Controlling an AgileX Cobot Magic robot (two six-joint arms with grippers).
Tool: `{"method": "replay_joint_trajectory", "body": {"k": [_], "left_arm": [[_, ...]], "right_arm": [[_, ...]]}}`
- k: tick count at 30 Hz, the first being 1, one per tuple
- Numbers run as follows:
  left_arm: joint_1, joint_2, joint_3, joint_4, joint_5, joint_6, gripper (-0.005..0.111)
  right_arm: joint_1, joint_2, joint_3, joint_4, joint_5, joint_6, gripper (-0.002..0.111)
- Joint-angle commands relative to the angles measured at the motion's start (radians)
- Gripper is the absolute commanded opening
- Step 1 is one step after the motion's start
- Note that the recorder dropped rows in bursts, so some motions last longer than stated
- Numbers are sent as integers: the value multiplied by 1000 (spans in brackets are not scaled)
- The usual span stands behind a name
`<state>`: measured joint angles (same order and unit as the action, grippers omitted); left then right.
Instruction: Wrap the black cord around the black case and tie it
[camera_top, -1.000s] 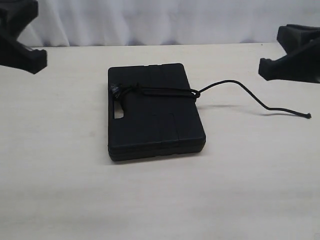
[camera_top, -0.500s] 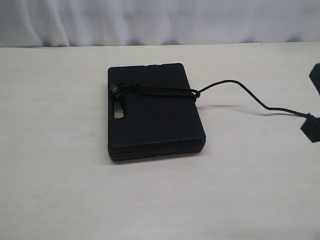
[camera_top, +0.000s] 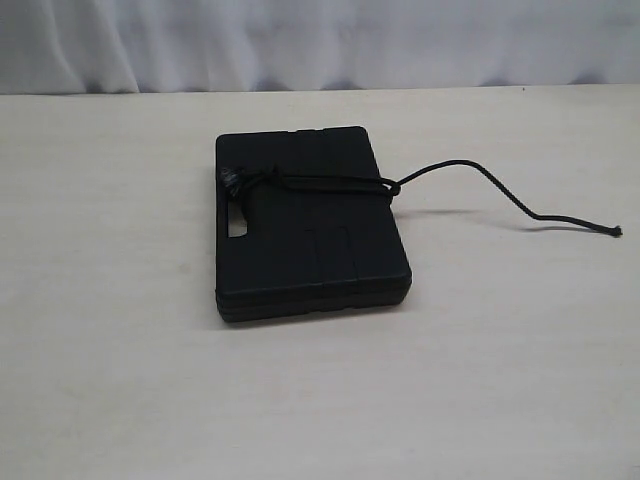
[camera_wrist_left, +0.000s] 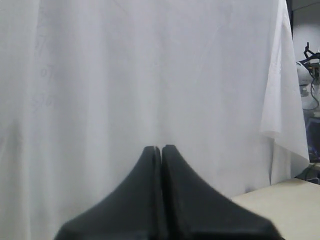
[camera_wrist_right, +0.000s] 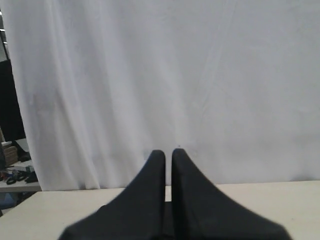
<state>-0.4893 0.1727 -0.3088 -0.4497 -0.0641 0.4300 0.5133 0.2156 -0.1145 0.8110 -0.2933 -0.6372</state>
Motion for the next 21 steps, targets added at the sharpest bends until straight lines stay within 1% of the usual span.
{"method": "replay_joint_trajectory", "body": {"k": [1,3,21], "left_arm": [[1,-9,6,-6,77,-16,0],[1,-9,6,-6,99,-16,0],[1,-9,6,-6,97,-16,0]], "right_arm": [[3,-58,4,10,34,4,4],[3,-67,4,10,34,4,4],[3,-70,4,10,30,4,4]]}}
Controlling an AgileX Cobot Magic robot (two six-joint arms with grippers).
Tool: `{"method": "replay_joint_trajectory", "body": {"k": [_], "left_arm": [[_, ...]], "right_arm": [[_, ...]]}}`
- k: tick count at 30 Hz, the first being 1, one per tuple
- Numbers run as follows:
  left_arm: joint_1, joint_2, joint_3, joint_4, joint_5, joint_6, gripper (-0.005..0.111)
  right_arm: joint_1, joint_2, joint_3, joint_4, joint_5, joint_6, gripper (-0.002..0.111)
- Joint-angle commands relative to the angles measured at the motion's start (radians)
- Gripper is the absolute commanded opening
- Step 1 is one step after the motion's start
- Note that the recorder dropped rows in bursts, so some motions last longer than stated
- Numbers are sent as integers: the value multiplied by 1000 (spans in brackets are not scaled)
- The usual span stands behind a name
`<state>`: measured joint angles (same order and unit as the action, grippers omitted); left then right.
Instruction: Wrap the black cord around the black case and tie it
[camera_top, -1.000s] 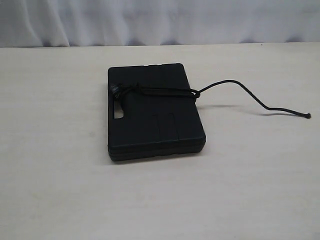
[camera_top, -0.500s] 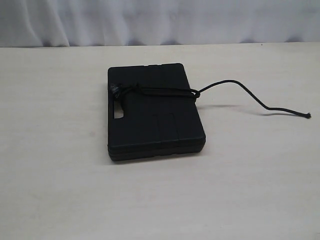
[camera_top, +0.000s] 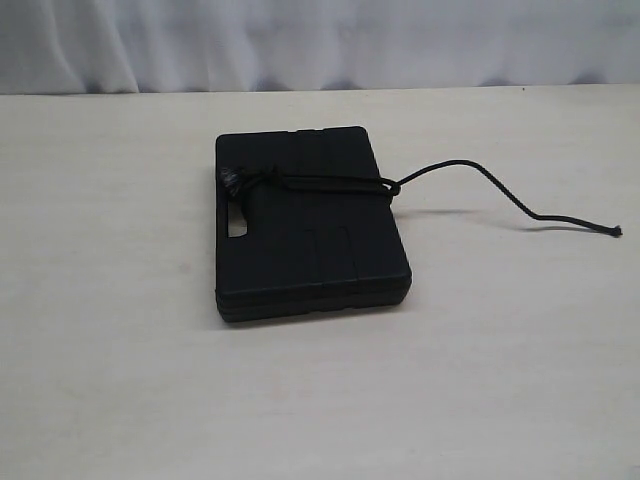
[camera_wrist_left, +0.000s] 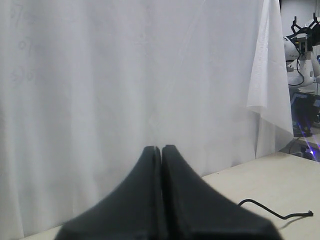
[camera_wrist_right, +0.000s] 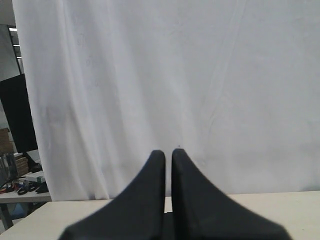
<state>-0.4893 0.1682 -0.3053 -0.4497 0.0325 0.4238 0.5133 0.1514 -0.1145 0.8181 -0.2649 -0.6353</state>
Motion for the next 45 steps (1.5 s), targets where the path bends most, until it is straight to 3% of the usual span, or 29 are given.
{"method": "replay_joint_trajectory", "body": {"k": [1,10,14,17,21,23,27,36,41,45], "left_arm": [[1,-4,3,-6,0,-10,0],[1,-21,3,24,-7,-10,0],[5,-21,3,136,4,-24,0],[30,-23,3,237,46,-126,0],[95,-25,14,461,75,-388,0],[133,-37,46,498,49,-443,0],[220,-93,139,482,-33,-454,0],[411,-168,265,482,-43,-458,0],[432,-168,305,523,-106,-458,0],[462,-168,305,545,-18,-450,0]], "right_arm": [[3,-6,4,3,1,2,4],[3,-6,4,3,1,2,4],[3,-6,4,3,1,2,4],[3,-6,4,3,1,2,4],[3,-6,4,3,1,2,4],[3,-6,4,3,1,2,4],[3,-6,4,3,1,2,4],[3,-6,4,3,1,2,4],[3,-6,4,3,1,2,4],[3,-6,4,3,1,2,4]]}}
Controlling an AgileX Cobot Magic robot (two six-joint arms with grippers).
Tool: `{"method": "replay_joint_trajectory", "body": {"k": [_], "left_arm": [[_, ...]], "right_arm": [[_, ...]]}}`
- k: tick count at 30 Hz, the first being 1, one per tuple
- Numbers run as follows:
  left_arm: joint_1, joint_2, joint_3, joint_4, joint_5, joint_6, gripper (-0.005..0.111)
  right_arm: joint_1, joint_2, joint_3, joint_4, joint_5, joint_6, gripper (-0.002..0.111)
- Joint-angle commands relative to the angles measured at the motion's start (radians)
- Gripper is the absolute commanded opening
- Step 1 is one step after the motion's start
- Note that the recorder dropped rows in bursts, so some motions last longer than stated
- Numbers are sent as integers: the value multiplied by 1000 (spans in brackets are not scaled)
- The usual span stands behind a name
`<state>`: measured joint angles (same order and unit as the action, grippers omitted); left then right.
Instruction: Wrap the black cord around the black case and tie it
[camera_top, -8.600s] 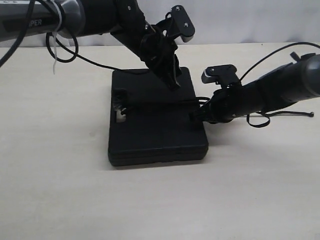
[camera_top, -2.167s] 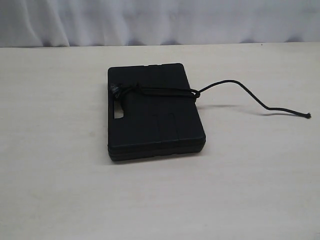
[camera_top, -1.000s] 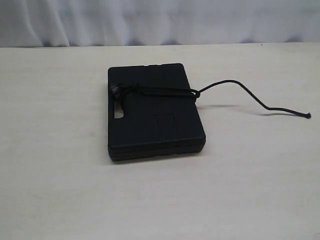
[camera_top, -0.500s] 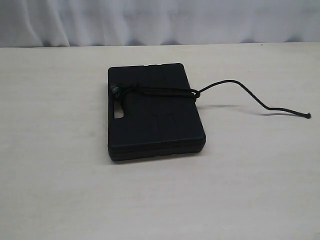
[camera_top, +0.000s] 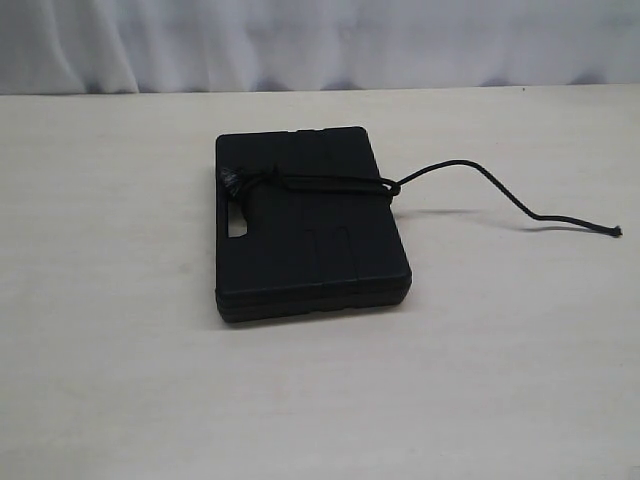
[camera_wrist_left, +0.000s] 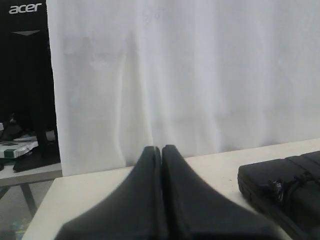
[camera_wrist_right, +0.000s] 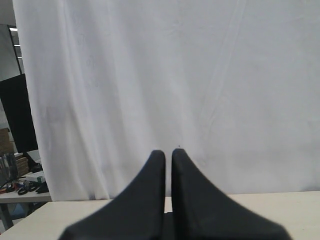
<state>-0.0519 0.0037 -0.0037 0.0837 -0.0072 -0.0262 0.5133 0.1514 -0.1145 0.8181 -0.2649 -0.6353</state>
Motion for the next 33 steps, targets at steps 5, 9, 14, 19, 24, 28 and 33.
{"method": "replay_joint_trajectory", "body": {"k": [5,9,14,19,24,28,33], "left_arm": [[39,-4,4,10,116,-1,0],[43,-4,4,10,214,45,0],[46,-4,4,1,316,47,0],[46,-4,4,-18,313,47,0],[46,-4,4,11,313,47,0],[46,-4,4,11,312,47,0],[46,-4,4,11,312,47,0]], "right_arm": [[3,-6,4,3,1,2,4],[3,-6,4,3,1,2,4],[3,-6,4,3,1,2,4],[3,-6,4,3,1,2,4],[3,-6,4,3,1,2,4],[3,-6,4,3,1,2,4],[3,-6,4,3,1,2,4]]}}
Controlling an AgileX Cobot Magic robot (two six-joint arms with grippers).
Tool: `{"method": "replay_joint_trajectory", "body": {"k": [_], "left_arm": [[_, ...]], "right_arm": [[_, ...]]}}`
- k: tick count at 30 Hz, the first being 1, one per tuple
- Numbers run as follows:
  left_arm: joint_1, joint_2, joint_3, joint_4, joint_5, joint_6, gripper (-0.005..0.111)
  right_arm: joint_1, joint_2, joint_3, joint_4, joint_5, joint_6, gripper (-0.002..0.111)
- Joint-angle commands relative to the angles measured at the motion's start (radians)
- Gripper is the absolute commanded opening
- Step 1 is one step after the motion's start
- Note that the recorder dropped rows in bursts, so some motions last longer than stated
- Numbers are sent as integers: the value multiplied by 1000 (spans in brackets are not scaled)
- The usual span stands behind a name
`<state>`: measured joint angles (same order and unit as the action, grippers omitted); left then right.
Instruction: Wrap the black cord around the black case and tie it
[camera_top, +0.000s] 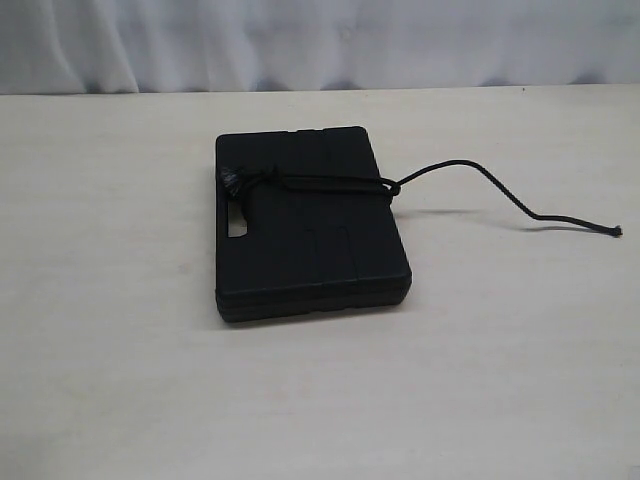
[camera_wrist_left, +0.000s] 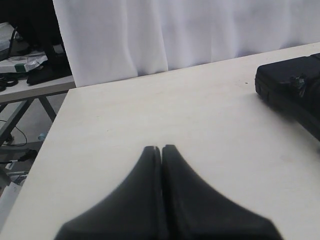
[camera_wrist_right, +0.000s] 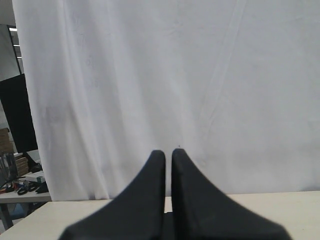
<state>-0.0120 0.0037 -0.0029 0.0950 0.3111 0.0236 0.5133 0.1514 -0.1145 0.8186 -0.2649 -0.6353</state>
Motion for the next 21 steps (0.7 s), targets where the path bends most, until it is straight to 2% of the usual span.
{"method": "replay_joint_trajectory", "body": {"k": [1,11,18,21], "left_arm": [[6,-4,3,-1,-7,-2,0],[6,-4,3,-1,-7,-2,0],[6,-4,3,-1,-7,-2,0],[6,-4,3,-1,-7,-2,0]], "right_arm": [[3,-6,4,2,1,2,4],[3,-6,4,2,1,2,4],[1,-47,78,-1,-27,2,4],[-14,-66,115,-97,-81,2,4]]}}
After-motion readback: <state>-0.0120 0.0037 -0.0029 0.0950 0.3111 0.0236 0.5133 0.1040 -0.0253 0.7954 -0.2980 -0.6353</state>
